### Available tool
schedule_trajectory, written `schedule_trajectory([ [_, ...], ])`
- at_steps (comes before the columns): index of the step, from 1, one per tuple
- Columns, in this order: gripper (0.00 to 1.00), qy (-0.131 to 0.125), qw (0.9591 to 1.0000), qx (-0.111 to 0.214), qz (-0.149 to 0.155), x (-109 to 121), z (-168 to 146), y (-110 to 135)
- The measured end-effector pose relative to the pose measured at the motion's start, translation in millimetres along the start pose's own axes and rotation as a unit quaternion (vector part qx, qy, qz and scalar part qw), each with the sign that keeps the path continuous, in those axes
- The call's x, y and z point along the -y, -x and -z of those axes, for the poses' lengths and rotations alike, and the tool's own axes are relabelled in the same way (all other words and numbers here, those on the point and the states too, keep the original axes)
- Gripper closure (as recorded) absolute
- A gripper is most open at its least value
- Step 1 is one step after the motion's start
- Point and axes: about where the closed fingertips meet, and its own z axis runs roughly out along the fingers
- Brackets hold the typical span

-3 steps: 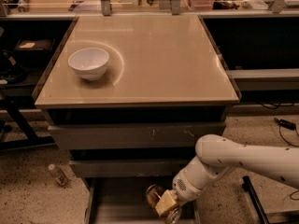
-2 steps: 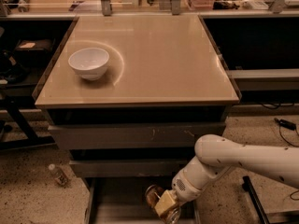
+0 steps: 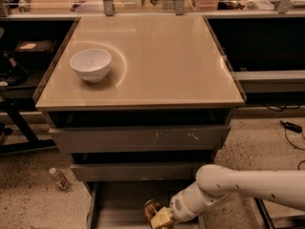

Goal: Place orange can into bottom drawer

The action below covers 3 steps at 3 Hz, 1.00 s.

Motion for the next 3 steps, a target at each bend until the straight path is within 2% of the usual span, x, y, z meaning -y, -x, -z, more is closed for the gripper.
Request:
schedule_trajectory([
  [1,1.00,0.023,0.9989,0.010,-0.039,28,-49,0],
  [2,1.00,0.023,0.9989,0.010,-0.039,28,-49,0],
  [3,1.00,0.035,0.9970,0.036,-0.059,38,-75,10],
])
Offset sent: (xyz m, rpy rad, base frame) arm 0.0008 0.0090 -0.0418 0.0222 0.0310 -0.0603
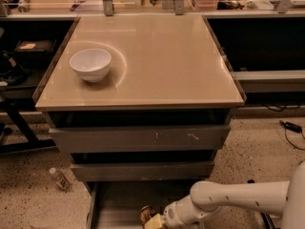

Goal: Place orange can into bottom drawer

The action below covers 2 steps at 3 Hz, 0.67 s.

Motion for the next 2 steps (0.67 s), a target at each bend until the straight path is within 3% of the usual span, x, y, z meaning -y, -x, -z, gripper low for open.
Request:
schedule_trajectory([
  [2,1.00,-0.003,0.9978,0.046,-0.047,38,-60,44],
])
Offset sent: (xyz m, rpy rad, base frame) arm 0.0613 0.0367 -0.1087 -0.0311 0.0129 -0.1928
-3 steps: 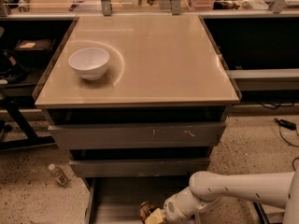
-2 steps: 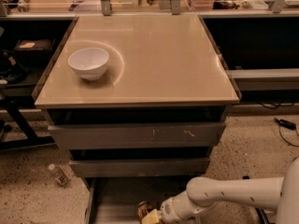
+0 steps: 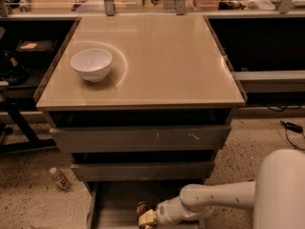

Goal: Place orange can into bottom drawer

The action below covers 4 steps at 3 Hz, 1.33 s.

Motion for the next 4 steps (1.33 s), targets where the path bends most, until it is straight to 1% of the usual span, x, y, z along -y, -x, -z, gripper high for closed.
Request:
schedule_trajectory([
  [1,1.00,0.008,0.9991,0.012,-0.039,31,-43,22],
  [2,1.00,0.009,0.9991,0.011,-0.041,32,-45,22],
  [3,1.00,0.011,0.9985,0.019,-0.051,37,-56,27],
  [4,1.00,0.000,0.9970,0.039,-0.066,47,-74,44],
])
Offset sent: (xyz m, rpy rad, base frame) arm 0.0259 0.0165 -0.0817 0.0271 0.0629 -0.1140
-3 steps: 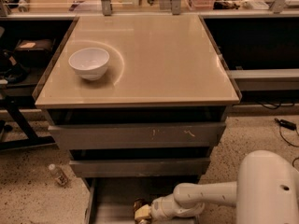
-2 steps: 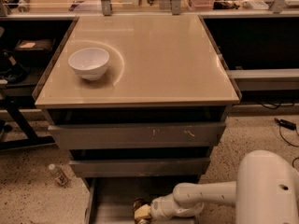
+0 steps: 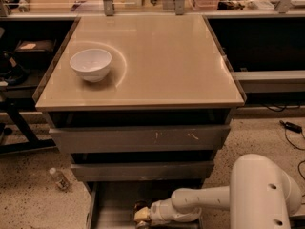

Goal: Place orange can into bottom drawer

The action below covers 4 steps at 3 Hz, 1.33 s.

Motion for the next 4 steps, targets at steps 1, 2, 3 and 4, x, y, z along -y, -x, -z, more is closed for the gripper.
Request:
schedule_trajectory([
  [1,1.00,-0.026,0.9994,0.021,-0.010,10,-15,19],
  [2,1.00,-0.043,0.9980,0.036,-0.031,27,-27,26],
  [3,1.00,-0.053,0.9964,0.041,-0.052,46,-39,25],
  [4,1.00,-0.059,0.9946,0.045,-0.072,63,-47,23],
])
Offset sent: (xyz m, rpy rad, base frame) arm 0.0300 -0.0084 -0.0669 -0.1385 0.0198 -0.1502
